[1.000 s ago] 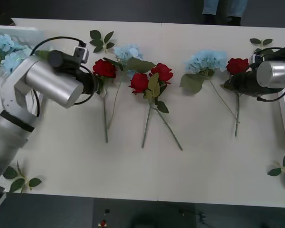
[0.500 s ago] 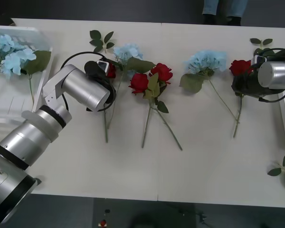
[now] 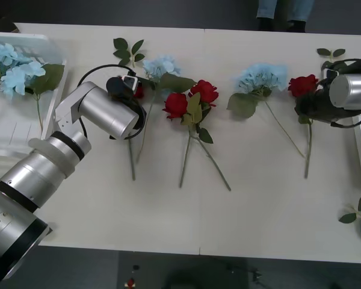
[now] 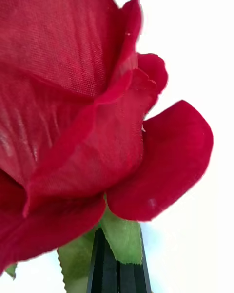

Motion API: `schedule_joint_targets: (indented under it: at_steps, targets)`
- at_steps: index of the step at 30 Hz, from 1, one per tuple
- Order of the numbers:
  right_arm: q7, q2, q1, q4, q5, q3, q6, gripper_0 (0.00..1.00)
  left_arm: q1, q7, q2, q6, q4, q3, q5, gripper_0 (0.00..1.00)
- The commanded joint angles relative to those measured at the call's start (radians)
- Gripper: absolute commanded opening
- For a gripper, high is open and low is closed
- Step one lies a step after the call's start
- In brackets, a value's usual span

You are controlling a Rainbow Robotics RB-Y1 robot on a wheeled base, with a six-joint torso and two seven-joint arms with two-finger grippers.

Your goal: Put the red flowers into the right box and the blue flowers into the left box

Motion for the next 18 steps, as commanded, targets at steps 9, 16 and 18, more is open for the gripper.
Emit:
schedule_joint_targets:
  at_steps: [9,16,18]
  targets:
    - [0.11,-0.393,-0.026,-0.315,-0.076,-0.022,0.263,0.0,0.07,0.033,0.169,0.034,-0.289,0.1,0.164,0.0]
    - [0.322,-0.568,0.054,-0.309,-0.212,-0.022,0.271,0.0,0.195,-0.102,0.309,0.137,-0.553,0.28,0.433,0.0]
    - [0.348,-0.6,0.083,-0.299,-0.237,-0.022,0.249,0.0,0.227,-0.157,0.322,0.183,-0.604,0.346,0.509,0.0]
